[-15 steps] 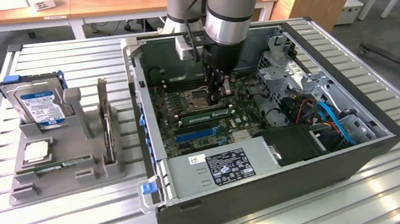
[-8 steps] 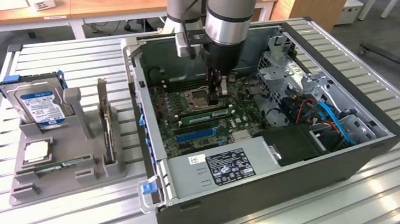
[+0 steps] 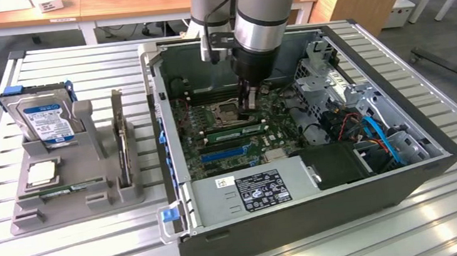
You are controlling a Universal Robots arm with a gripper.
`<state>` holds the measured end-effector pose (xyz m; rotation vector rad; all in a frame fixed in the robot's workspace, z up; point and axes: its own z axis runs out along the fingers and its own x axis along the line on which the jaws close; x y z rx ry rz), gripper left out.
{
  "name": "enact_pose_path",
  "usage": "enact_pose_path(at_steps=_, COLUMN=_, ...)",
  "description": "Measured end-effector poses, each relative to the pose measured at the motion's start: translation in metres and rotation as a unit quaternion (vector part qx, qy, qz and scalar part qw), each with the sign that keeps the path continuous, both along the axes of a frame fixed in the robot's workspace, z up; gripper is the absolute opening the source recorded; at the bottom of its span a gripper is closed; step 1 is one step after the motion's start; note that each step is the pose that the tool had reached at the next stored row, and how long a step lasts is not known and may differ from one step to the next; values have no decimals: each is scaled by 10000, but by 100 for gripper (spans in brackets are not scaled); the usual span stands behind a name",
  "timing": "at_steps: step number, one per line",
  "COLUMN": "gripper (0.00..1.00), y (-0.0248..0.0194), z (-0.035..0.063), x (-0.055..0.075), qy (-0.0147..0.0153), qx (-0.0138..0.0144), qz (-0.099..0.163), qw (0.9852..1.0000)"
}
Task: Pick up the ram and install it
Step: 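Press down the ram until it locks into place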
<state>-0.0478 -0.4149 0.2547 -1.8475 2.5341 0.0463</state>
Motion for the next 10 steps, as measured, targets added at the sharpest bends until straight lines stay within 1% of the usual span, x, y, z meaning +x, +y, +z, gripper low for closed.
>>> enact_pose_path(at_steps=3, gripper=10, y=0, z=-1, x=0, qy=0, qx=0, qz=-266, qw=9996)
enact_pose_path(at_steps=6, gripper=10, y=0, z=-2, x=0, qy=0, qx=0, qz=-515, qw=9987)
enact_pose_path(at_steps=7, gripper=10, y=0, z=-3, x=0, qy=0, qx=0, qz=-691, qw=9976)
enact_pose_path(at_steps=10, gripper=10, y=0, z=-5, x=0, qy=0, qx=0, qz=-954, qw=9954)
